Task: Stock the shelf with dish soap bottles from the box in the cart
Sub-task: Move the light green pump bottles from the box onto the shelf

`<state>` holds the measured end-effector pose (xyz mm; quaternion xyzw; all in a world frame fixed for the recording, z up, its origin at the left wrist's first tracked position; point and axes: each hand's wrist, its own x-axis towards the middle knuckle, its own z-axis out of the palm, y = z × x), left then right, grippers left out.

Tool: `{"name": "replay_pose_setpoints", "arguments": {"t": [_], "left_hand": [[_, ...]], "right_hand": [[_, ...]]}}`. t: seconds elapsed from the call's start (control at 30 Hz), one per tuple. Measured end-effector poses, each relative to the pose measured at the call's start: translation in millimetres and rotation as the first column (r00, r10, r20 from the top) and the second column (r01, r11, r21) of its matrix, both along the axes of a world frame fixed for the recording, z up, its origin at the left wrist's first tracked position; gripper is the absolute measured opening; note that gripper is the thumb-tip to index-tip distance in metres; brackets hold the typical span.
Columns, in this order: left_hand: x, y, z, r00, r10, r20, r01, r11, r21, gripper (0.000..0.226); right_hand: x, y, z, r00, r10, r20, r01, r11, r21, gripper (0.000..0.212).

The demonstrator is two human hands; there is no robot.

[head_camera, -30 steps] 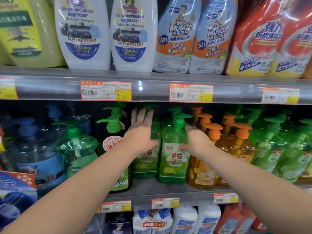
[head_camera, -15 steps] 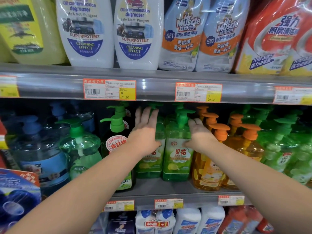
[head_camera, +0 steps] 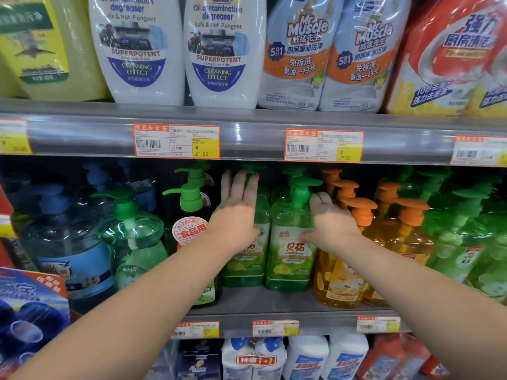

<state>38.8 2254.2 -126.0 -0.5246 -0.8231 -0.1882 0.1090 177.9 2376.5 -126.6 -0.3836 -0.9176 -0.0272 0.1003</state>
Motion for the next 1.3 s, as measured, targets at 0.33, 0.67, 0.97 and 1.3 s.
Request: {"name": "replay_pose_setpoints", "arguments": {"t": [0.33, 0.67, 0.97, 1.3], "left_hand": [[0, 2, -3, 1.000, -0.001, 0.002, 0.001, 1.000, 0.008, 0.103], [13, -7, 10, 0.974, 0.128, -0.184, -0.140, 0.989, -0.050, 0.100], [68, -57, -16, 0.977, -0.063, -0.203, 0.009, 0.966, -0.258, 0.058], [61, -171, -72, 0.979, 0.138, -0.147, -0.188, 0.888, -0.419, 0.064]], "right_hand": [[-9, 6, -2, 0.999, -0.020, -0.026, 0.017, 0.994, -0.108, 0.086], [15, -24, 5, 0.998, 0.026, -0.060, -0.029, 0.999, -0.043, 0.088], [50, -66, -11, 0.971, 0.211, 0.111, -0.220, 0.973, 0.072, 0.070], [37, -150, -41, 0.896, 0.377, 0.237, -0.372, 0.926, -0.066, 0.073]]}}
